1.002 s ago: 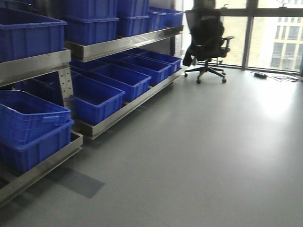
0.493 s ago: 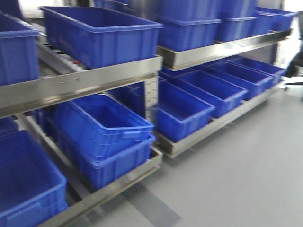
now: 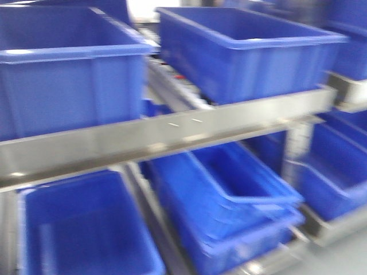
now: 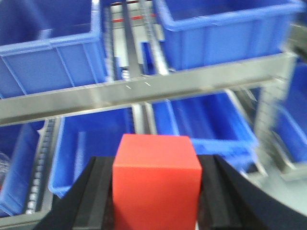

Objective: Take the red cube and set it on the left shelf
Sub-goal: 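Turn the base toward the shelf of blue bins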

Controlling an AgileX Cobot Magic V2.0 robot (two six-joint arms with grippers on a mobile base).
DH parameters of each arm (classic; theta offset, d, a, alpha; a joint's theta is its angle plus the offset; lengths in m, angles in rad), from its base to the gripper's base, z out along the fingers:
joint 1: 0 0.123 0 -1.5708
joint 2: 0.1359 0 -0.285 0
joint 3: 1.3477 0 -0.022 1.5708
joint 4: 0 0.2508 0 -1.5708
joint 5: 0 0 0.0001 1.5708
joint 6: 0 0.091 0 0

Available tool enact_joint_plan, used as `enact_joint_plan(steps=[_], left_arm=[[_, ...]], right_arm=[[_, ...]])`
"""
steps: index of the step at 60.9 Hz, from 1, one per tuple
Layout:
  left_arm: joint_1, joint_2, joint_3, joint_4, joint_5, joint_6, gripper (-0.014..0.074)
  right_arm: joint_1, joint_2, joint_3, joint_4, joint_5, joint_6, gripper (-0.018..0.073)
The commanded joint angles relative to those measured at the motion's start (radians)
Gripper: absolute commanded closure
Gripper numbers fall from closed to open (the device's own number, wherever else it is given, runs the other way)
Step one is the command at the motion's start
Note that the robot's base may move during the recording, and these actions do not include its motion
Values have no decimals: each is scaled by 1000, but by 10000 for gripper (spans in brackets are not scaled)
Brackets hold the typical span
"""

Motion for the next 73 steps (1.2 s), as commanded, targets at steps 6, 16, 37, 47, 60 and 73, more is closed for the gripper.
enact_joint_plan(steps=[6,16,37,47,60,73], left_arm=[[-1,-15,23,-5,-88,-1,495],[-1,-15,23,-5,-88,-1,495],[-1,-15,23,-5,-88,-1,495],[-1,-15,23,-5,-88,-1,495],[-1,-15,23,-5,-88,-1,495],[-1,-15,23,-5,-88,-1,495]], right_arm=[[2,18,-24,-21,-82,-9,385],[2,18,-24,-21,-82,-9,385],[2,18,-24,-21,-82,-9,385],[2,18,-24,-21,-82,-9,385],[2,18,-24,-21,-82,-9,385],[2,18,-24,-21,-82,-9,385]])
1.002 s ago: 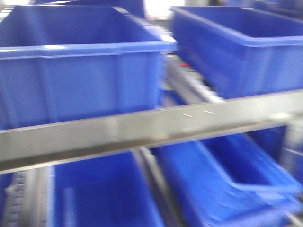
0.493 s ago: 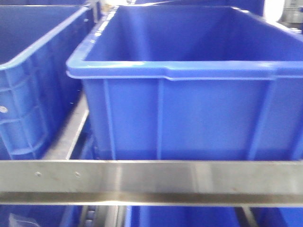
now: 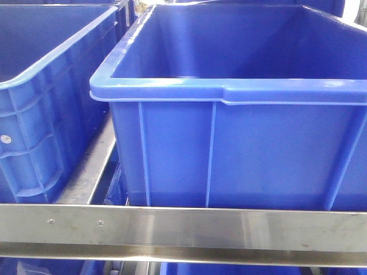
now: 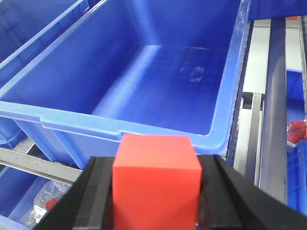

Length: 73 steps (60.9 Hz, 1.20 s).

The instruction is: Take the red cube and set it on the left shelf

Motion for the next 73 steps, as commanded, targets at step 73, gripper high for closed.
enact_joint_plan(steps=[73], left_arm=[[-1,-15,23,-5,-88,-1,495]], right_arm=[[2,18,-24,-21,-83,-9,385]])
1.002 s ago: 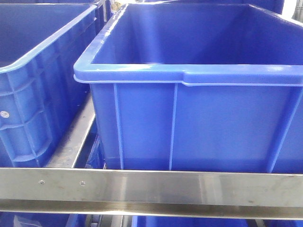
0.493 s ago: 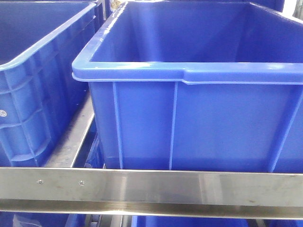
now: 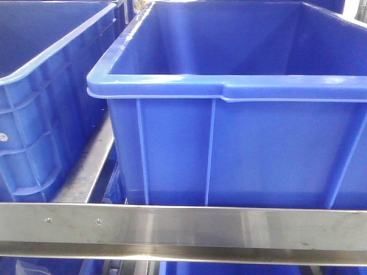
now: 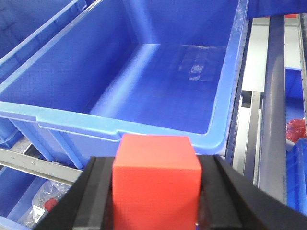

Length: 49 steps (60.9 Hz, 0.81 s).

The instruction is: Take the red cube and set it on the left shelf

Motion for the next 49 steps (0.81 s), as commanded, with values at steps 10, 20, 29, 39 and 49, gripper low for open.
enact_joint_plan(steps=[10,20,29,39,49], left_arm=[[-1,-15,23,-5,-88,-1,495],[-1,-15,23,-5,-88,-1,495],[-1,-15,23,-5,-88,-1,495],[-1,-15,23,-5,-88,-1,495],[-1,-15,23,-5,-88,-1,495]], right_arm=[[2,18,-24,-21,-84,-9,385],[2,18,-24,-20,-82,-9,385],[2,38,-44,-16,-129,-9,385],[2,217,-158,-8,-119,-23,385],[2,482,-330,14,-87,-132,385]])
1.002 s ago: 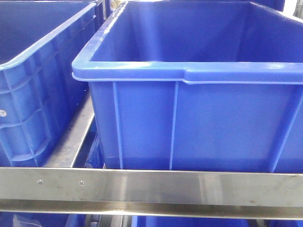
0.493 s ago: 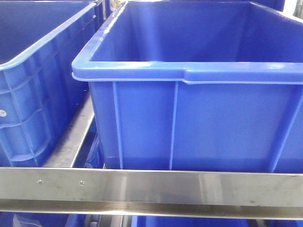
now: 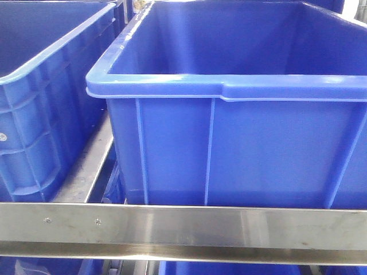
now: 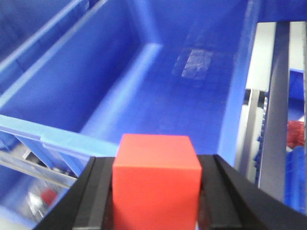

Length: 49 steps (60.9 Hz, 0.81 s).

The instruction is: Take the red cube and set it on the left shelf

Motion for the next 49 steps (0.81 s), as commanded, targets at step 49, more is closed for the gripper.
enact_joint_plan(steps=[49], left_arm=[[-1,-15,23,-5,-88,-1,495]], right_arm=[[2,1049,-597,21,6,-68,385]])
